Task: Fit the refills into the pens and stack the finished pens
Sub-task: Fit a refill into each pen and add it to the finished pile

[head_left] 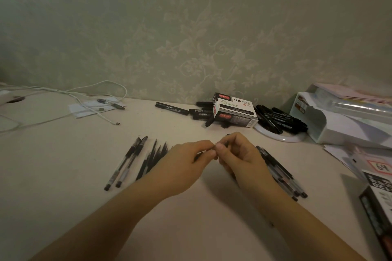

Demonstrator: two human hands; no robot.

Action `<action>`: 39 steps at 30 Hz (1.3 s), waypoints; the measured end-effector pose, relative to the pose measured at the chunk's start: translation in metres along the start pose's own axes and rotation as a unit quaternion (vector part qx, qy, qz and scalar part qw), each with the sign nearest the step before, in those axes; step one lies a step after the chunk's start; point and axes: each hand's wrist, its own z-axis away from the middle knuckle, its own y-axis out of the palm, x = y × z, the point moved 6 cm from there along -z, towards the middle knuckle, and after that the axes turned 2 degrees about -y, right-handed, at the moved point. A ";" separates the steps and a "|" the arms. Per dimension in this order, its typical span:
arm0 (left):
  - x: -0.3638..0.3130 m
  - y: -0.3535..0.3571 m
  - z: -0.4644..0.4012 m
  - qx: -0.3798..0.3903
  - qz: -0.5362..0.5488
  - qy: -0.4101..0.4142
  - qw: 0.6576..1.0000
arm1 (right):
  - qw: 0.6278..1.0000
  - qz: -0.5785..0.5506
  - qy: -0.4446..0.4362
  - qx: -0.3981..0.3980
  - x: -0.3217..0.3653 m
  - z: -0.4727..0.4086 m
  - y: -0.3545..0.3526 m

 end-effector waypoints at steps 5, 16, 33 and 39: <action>0.010 0.002 0.004 -0.026 -0.080 -0.042 0.996 | 0.998 0.047 -0.010 -0.052 -0.001 0.001 -0.008; 0.013 -0.006 0.004 -0.070 -0.121 -0.022 0.990 | 0.851 0.499 -0.145 0.072 0.000 0.008 0.003; 0.003 0.001 0.002 -0.054 -0.101 0.067 0.991 | 0.986 0.164 -0.016 0.019 -0.005 -0.001 -0.011; 0.006 0.003 0.001 -0.058 -0.094 0.056 0.992 | 0.988 0.152 -0.021 0.022 -0.005 -0.001 -0.011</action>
